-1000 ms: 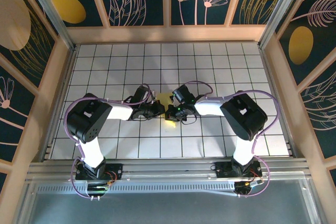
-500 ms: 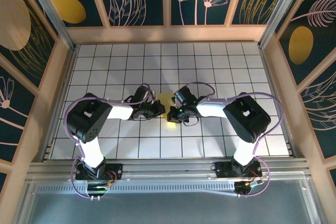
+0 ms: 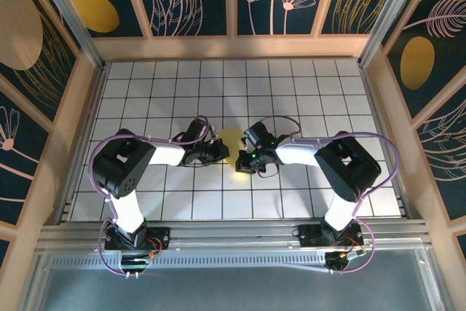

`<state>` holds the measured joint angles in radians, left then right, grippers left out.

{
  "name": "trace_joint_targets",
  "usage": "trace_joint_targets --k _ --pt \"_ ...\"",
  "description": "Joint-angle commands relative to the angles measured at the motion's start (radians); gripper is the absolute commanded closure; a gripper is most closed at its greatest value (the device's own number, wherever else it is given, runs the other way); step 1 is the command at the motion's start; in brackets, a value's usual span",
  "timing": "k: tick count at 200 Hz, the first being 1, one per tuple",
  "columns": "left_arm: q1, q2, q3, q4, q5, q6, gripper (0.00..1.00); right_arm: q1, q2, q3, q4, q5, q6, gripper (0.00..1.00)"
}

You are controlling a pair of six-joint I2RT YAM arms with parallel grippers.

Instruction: Fold a paper plane with a square sheet of paper (fold left side to right side)

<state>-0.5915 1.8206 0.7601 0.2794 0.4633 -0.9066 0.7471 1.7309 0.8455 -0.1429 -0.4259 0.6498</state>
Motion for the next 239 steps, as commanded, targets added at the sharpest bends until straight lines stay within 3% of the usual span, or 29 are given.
trace_joint_targets --k 1,80,132,161,198,239 --pt "-0.006 0.07 -0.019 -0.104 -0.084 0.026 1.0 -0.001 -0.03 -0.035 -0.146 0.041 -0.036 1.0" --pt "-0.012 0.075 -0.018 -0.028 -0.035 -0.035 1.0 -0.081 -0.161 -0.006 -0.218 0.049 -0.128 1.0" --pt "-0.015 0.024 -0.012 0.088 -0.017 -0.108 0.96 -0.16 -0.21 -0.027 -0.041 0.042 -0.197 0.6" --pt "0.0 -0.029 0.018 0.079 -0.034 -0.102 0.87 -0.16 -0.179 -0.052 0.08 0.067 -0.28 0.5" --pt "0.062 -0.101 -0.004 0.053 -0.075 -0.084 0.78 -0.158 -0.103 -0.029 0.164 0.054 -0.339 0.49" --pt "0.12 -0.19 -0.07 0.047 -0.118 -0.079 0.72 -0.15 -0.026 0.02 0.168 0.043 -0.368 0.57"
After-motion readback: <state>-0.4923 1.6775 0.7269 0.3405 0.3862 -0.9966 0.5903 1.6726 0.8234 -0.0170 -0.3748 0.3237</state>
